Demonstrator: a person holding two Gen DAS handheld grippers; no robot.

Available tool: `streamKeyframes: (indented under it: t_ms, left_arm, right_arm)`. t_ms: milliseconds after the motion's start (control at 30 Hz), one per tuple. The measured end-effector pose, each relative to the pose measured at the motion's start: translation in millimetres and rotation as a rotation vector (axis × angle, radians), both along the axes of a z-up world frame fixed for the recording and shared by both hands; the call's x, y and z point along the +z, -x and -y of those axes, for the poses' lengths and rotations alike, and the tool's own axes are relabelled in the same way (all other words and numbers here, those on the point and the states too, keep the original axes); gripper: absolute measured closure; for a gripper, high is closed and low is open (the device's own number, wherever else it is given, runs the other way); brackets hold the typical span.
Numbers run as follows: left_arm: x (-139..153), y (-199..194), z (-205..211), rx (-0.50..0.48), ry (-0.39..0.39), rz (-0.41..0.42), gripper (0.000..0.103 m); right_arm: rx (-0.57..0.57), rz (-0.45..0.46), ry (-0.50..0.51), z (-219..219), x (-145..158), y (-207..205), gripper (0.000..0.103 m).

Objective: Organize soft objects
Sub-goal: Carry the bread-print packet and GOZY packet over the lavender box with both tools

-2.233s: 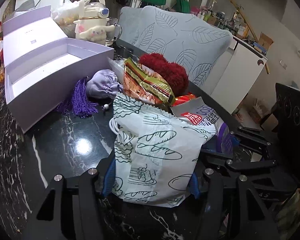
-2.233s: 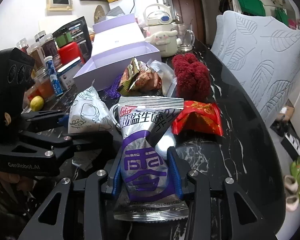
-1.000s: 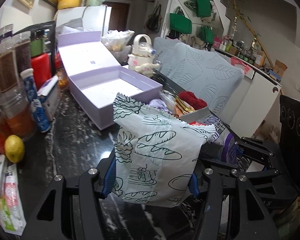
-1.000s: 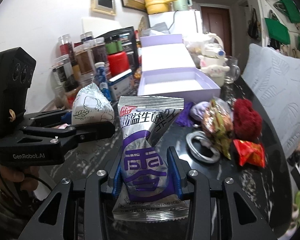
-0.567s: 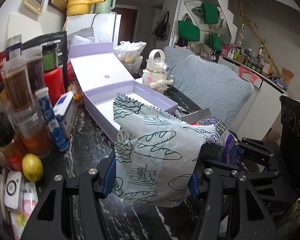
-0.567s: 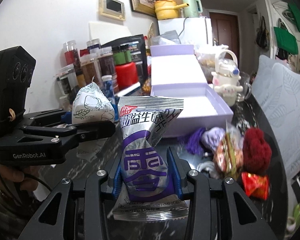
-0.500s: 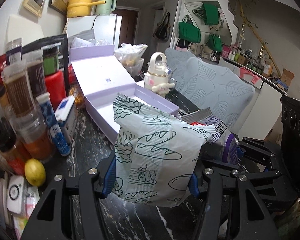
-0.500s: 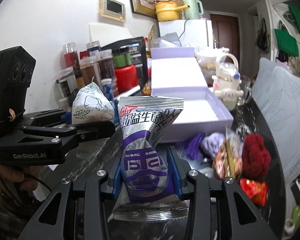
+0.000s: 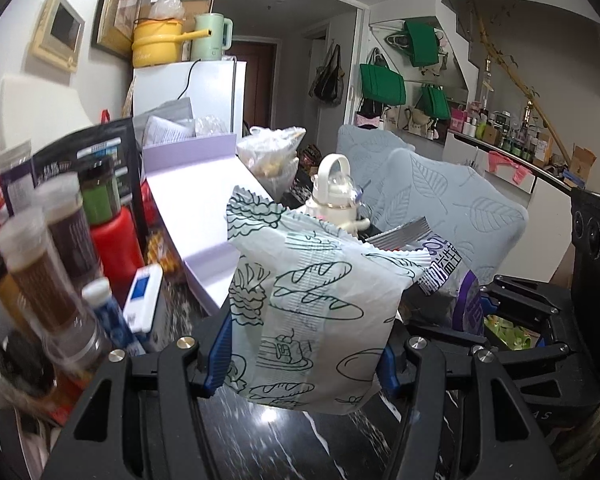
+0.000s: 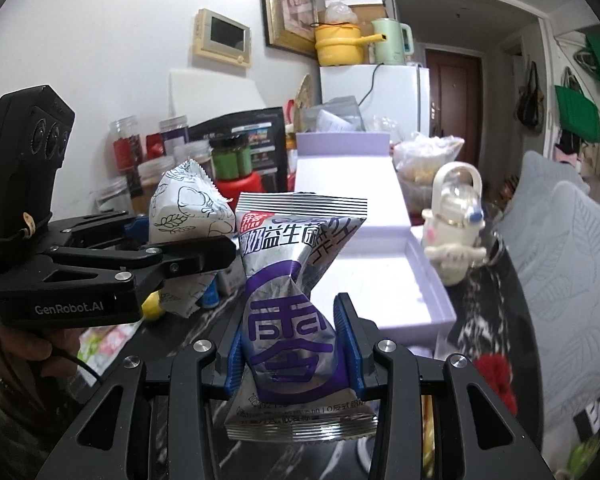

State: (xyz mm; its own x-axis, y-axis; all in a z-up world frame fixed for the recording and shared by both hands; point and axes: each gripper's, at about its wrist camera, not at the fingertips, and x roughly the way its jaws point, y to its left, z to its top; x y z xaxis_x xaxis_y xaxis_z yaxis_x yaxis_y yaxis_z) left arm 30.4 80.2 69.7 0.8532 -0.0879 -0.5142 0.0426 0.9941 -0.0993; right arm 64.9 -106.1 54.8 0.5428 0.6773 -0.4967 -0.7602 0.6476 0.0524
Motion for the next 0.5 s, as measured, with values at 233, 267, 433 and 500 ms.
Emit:
streamKeyframes:
  t_ms: [233, 267, 433, 500]
  left_arm:
    - [16.8, -32.6, -6.4, -0.001, -0.027, 0.032, 0.045]
    - [18.1, -36.3, -7.8, 0.000, -0.030, 0.034, 0.045]
    - [26.3, -62.3, -14.2, 0.002, -0.048, 0.052, 0.045]
    - [29.0, -71.5, -16.8, 0.004, -0.056, 0.059, 0.045]
  right_arm:
    - [-0.003, 0.027, -0.001, -11.0, 15.9, -33.1, 0.063]
    - [-0.003, 0.029, -0.002, -13.5, 18.6, -39.6, 0.063]
    - [-0.012, 0.057, 0.004, -23.5, 28.7, -64.5, 0.063]
    - [-0.014, 0.065, 0.008, -29.9, 31.6, -75.6, 0.063]
